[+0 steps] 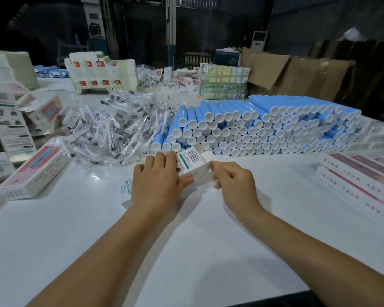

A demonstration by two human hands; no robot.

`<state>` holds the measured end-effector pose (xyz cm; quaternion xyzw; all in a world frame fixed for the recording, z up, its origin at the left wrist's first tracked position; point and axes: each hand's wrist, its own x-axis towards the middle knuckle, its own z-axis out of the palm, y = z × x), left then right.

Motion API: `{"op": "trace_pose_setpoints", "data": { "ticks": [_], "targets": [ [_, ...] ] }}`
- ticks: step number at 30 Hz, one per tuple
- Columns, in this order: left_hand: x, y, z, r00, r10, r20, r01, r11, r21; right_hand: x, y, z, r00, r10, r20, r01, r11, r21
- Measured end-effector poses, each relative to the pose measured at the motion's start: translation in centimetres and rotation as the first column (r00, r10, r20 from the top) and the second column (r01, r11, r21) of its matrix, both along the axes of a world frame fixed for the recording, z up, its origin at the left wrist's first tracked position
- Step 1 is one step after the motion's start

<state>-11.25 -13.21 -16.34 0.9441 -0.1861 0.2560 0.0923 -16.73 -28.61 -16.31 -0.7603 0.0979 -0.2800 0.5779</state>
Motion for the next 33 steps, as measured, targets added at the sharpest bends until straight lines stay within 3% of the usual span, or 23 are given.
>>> {"op": "trace_pose_setpoints", "data": {
  "ticks": [6,10,17,23,33],
  "targets": [
    [-0.7,-1.0,-0.4,1.0,-0.013,0.026,0.013,1.0,0.018,-0.3,0.4,0.1,1.0,0.02,0.017,-0.016,0.979,-0.201],
    [-0.8,-0.8,-0.5,0.999,-0.018,0.035,0.016,0.999,0.046,0.0,0.0,0.2,1.0,-0.007,0.005,0.008,0.984,-0.176],
    [-1.5,-1.1,-0.9,0.994,-0.089,0.064,0.085,0.994,0.076,1.1,-0.4,0.1,0.987,-0.009,-0.162,-0.042,0.95,-0.31],
    [-1.7,-1.1,-0.8,0.991,-0.099,0.091,0.094,0.994,0.061,0.9,-0.3,-0.1,0.989,-0.053,-0.136,0.012,0.958,-0.285],
    [-2.1,-1.1,-0.7,0.991,-0.099,0.092,0.09,0.991,0.104,0.9,0.1,-0.3,0.995,-0.02,-0.099,-0.03,0.876,-0.482]
  ]
}}
